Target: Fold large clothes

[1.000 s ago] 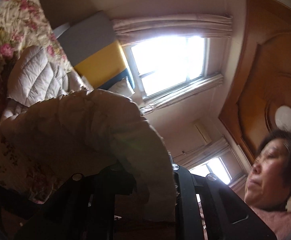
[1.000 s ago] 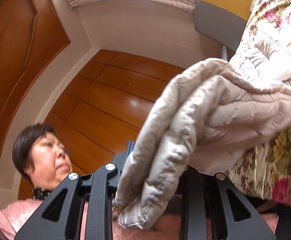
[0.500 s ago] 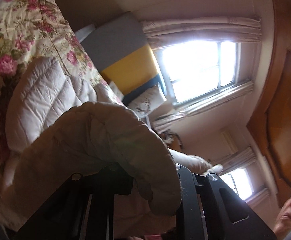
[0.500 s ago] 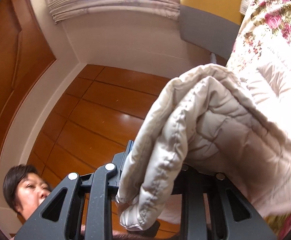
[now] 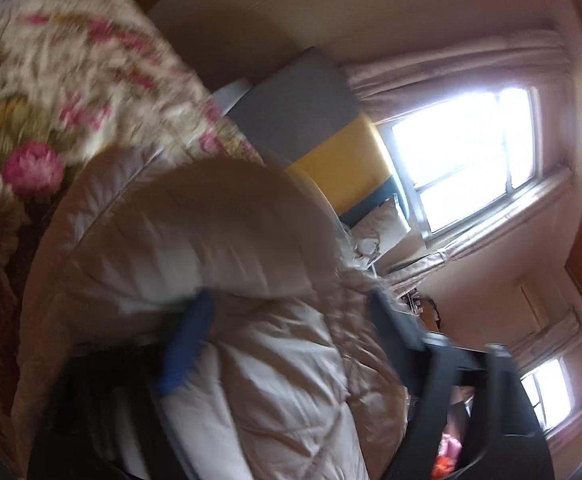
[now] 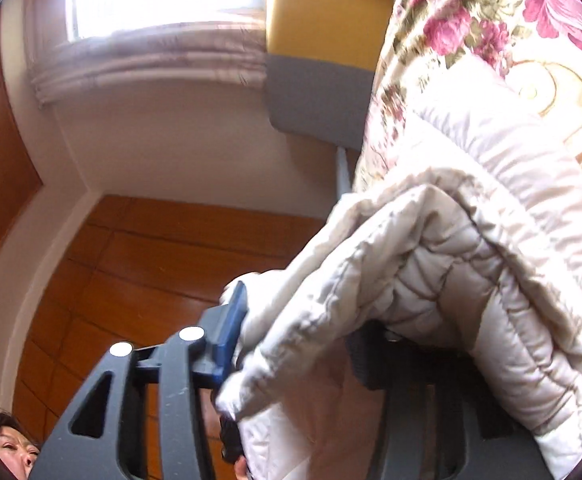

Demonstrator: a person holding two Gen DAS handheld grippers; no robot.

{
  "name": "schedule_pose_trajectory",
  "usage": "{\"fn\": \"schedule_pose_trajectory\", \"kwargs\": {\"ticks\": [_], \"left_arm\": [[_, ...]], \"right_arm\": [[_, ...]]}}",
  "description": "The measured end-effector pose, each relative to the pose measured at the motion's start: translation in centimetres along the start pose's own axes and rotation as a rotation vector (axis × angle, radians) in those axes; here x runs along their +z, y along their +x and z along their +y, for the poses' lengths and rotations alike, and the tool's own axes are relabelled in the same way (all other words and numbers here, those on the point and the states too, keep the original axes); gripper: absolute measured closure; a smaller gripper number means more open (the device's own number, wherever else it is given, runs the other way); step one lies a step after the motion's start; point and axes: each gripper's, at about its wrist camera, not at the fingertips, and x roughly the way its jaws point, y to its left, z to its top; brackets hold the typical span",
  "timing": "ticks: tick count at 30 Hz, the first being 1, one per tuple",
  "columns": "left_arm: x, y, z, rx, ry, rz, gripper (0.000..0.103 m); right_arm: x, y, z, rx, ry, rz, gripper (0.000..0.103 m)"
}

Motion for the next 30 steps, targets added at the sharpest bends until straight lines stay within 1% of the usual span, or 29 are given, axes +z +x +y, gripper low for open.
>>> {"fn": "schedule_pose_trajectory", "kwargs": {"ticks": [1, 2, 3, 4, 5, 7, 8, 9, 11, 12, 14, 16, 19, 21, 22, 23, 24, 25, 26, 27, 28, 29, 30], "left_arm": [[-0.1, -0.5, -0.5, 0.01, 0.033, -0.031, 0.006], [-0.3, -1.1, -1.0, 0.039, 0.075, -0.068, 0.004], [-0.4, -1.5, -1.3, 0.074, 0.1, -0.087, 0.004], [-0.5, -1.7, -1.4, 0.096, 0.112, -0.093, 0.004], [-0.6, -1.8, -1.5, 0.102, 0.119, -0.092, 0.004], [-1.3, -2.1, -1.9, 0.129, 0.142, -0.086, 0.004], [-1.6, -2.1, -2.4, 0.145, 0.159, -0.09, 0.004], [-2.2, -2.2, -3.0, 0.162, 0.185, -0.097, 0.004], [-3.5, -2.0, -4.6, 0.17, 0.26, -0.104, 0.004], [-4.1, -1.7, -5.4, 0.171, 0.302, -0.093, 0.004], [-5.1, -0.3, -7.0, 0.206, 0.389, -0.045, 0.004], [-5.9, 1.2, -7.9, 0.279, 0.448, 0.011, 0.004], [-6.9, 3.3, -9.5, 0.327, 0.529, 0.089, 0.004], [-7.4, 4.8, -10.2, 0.386, 0.597, 0.129, 0.004], [-7.8, 5.7, -10.5, 0.421, 0.643, 0.153, 0.004], [-8.0, 6.5, -10.5, 0.444, 0.668, 0.18, 0.006], [-8.2, 7.5, -10.4, 0.47, 0.69, 0.21, 0.021], [-8.3, 8.1, -10.1, 0.489, 0.698, 0.225, 0.03], [-8.3, 8.5, -9.8, 0.488, 0.689, 0.239, 0.041], [-8.1, 8.8, -9.4, 0.477, 0.682, 0.25, 0.06], [-8.2, 9.0, -9.5, 0.465, 0.684, 0.272, 0.069], [-8.4, 8.9, -9.8, 0.467, 0.692, 0.279, 0.081], [-8.4, 8.8, -10.3, 0.473, 0.706, 0.28, 0.091]], "right_arm": [[0.0, -0.3, -0.1, 0.033, 0.009, -0.014, 0.038], [0.0, -0.7, 0.0, 0.059, 0.013, -0.028, 0.034], [0.0, -1.0, 0.2, 0.067, 0.011, -0.041, 0.028], [-0.1, -1.4, 0.6, 0.065, 0.003, -0.055, 0.024], [-0.2, -1.8, 1.0, 0.056, -0.006, -0.063, 0.023], [-0.7, -2.2, 2.6, 0.019, -0.049, -0.064, 0.018], [-0.9, -2.0, 4.1, -0.012, -0.094, -0.058, 0.017], [-1.5, -2.1, 5.4, -0.064, -0.157, -0.045, 0.016], [-2.3, -1.0, 8.1, -0.205, -0.296, -0.005, 0.016], [-2.9, -0.2, 9.4, -0.296, -0.374, 0.024, 0.016], [-4.2, 1.7, 11.3, -0.485, -0.506, 0.071, 0.016], [-5.6, 4.0, 12.4, -0.58, -0.613, 0.141, 0.016], [-6.9, 7.8, 13.4, -0.719, -0.758, 0.221, 0.016], [-7.9, 10.1, 12.9, -0.823, -0.851, 0.273, 0.017], [-8.2, 11.3, 12.4, -0.884, -0.885, 0.295, 0.02], [-8.1, 12.4, 11.7, -0.934, -0.903, 0.315, 0.023], [-8.3, 12.9, 11.1, -0.964, -0.912, 0.331, 0.029], [-8.5, 13.2, 10.5, -0.975, -0.914, 0.338, 0.034], [-8.8, 13.1, 10.1, -0.972, -0.911, 0.338, 0.039], [-9.0, 13.0, 9.6, -0.962, -0.905, 0.335, 0.05], [-9.3, 12.3, 9.0, -0.943, -0.9, 0.334, 0.064], [-9.5, 12.0, 9.0, -0.933, -0.898, 0.331, 0.07], [-9.7, 11.9, 9.1, -0.939, -0.909, 0.329, 0.082]]}}
